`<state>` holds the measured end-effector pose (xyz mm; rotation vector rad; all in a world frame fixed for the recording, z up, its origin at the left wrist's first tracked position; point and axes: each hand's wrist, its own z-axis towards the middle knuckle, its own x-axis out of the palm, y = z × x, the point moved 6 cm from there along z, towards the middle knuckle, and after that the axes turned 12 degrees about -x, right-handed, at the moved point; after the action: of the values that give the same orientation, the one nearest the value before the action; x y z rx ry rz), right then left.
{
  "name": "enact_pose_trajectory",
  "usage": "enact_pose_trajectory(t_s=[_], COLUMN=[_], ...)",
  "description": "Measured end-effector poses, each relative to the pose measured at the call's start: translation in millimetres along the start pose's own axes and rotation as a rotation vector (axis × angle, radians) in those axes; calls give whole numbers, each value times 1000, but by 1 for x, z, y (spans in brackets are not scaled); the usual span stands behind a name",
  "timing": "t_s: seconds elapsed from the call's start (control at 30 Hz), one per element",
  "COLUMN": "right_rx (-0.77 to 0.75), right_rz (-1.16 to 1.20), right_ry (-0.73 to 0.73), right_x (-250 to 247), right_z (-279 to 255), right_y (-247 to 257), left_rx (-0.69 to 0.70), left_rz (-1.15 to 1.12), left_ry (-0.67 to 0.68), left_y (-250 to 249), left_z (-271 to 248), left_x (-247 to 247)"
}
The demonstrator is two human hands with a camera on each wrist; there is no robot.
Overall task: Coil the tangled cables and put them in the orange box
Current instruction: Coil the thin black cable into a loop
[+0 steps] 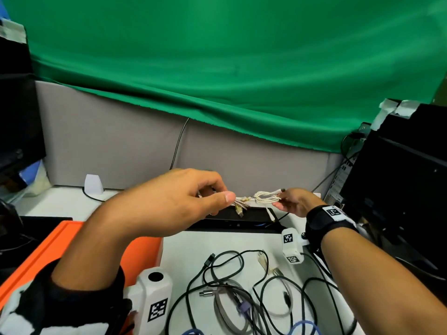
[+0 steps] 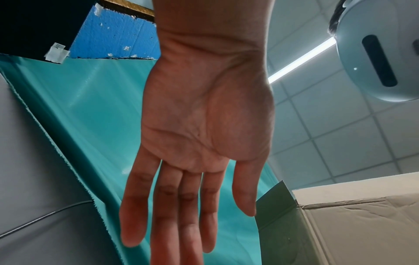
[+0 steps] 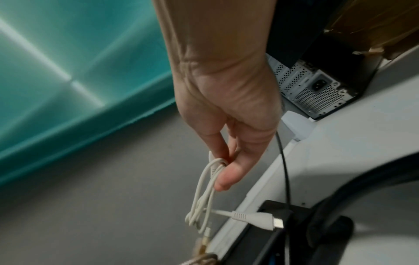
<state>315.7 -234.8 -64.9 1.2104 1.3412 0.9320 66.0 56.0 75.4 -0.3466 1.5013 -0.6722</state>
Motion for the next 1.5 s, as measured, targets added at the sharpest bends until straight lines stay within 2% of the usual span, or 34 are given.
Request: enact_pose_trajectory(t_s=[0.23, 0.43, 0.6, 0.67, 0.73, 0.8, 0.9, 1.0, 1.07, 1.1, 1.27, 1.37, 1.43, 1.5], right_rx=[82, 61, -203, -271, -317, -355, -375, -425, -472, -490, -759, -900, -963, -998], right_rz=[29, -210, -592, -656, -662, -759, -1009, -1316, -1397, -1351, -755, -514, -476, -428], right_ry=[-65, -35, -9, 20, 154, 380, 731, 903, 880, 835, 500, 383, 276, 153], right_x=[7, 10, -2, 5, 25, 50, 86, 109, 109, 104, 65, 53, 42, 27], right_z=[25, 22, 12, -7, -32, -63, -114, -152, -165, -169, -200, -222, -228, -230], right_y=[-42, -30, 8, 23, 33, 37, 29, 11, 9, 14, 79, 106, 114, 121], left_rx=[-21, -22, -42, -39, -38, -43, -44, -51, -54, -51, -29, 19, 13, -3], left_rz=[-8, 31, 57, 51, 46, 47, 82, 120, 122, 125, 163, 115, -76, -326], left_ry=[28, 37, 61, 64, 59, 58, 56, 57, 76, 86, 85, 57, -33, -229], left_y=[5, 2, 1, 0, 0, 0, -1, 0, 2, 3, 5, -1, -4, 2], left_z=[1, 5, 6, 6, 6, 6, 7, 10, 11, 13, 30, 38, 42, 41], left_x=[1, 5, 12, 13, 13, 14, 18, 21, 26, 29, 48, 61, 53, 31])
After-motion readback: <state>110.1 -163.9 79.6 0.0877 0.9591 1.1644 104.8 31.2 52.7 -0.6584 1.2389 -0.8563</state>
